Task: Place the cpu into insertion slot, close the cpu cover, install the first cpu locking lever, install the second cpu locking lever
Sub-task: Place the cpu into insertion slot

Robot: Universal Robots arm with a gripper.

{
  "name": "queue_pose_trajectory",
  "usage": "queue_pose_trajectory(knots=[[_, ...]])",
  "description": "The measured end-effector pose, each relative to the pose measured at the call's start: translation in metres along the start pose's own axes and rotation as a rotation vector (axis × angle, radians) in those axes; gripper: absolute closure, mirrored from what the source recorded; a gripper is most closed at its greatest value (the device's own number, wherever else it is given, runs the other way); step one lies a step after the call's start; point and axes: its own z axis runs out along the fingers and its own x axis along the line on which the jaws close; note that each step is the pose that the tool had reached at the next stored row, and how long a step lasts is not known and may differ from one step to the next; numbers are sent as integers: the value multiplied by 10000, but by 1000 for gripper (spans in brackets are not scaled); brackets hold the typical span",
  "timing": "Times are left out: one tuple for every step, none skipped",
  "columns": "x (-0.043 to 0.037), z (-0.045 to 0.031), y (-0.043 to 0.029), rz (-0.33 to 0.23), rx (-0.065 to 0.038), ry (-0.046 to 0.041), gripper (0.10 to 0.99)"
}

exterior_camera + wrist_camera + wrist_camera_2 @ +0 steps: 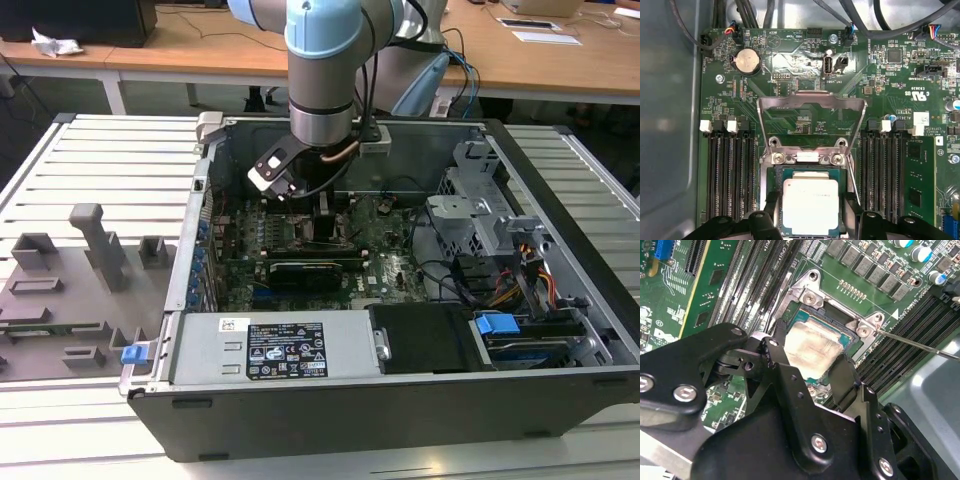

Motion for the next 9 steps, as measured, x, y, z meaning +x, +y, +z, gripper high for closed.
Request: queue_pose_trajectory(knots=[[14,-1,0,-2,1,-2,478],[36,-1,0,-2,1,-2,478],[45,0,1,-2,1,-1,478],[50,-1,0,-2,1,-3,478],[50,-1,1,-3,2,-2,478],[41,-1,1,-4,2,-3,478],[13,-1,0,-2,1,-2,478],[-3,-1,0,-3,2,-2,478],[-8,-1,0,-3,1,-2,478]])
